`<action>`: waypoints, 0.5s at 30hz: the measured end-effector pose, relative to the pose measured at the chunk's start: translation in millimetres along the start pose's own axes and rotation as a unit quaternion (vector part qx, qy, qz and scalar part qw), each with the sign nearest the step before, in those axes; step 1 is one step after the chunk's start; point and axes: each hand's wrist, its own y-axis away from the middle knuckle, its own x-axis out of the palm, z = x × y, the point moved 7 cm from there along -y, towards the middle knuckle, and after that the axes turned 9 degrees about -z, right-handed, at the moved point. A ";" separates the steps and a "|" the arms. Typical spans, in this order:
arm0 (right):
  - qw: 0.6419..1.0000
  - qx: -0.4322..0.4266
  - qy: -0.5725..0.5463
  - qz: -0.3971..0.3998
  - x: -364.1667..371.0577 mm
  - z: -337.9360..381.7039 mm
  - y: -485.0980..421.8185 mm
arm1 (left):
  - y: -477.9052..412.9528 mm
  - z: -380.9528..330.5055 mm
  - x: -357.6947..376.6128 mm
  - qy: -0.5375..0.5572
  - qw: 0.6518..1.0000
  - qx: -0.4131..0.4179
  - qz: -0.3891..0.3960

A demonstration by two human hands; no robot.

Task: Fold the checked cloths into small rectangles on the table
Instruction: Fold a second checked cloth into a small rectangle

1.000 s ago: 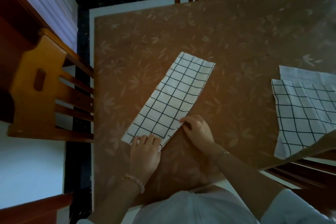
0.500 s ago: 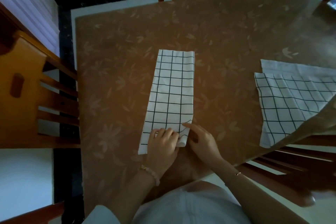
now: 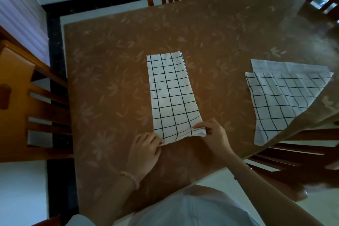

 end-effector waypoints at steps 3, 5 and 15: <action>0.999 -0.004 0.040 0.022 -2.2 -10.2 -4.9 | -1.1 10.3 -5.7 0.092 0.995 -0.021 0.005; 0.995 -0.013 0.088 0.052 -2.1 -14.5 -7.2 | 0.5 15.4 -10.6 0.169 0.984 -0.060 0.025; 0.984 0.089 -0.007 0.151 2.6 -11.0 -16.3 | 2.8 43.1 -30.0 0.382 0.857 -0.346 -0.004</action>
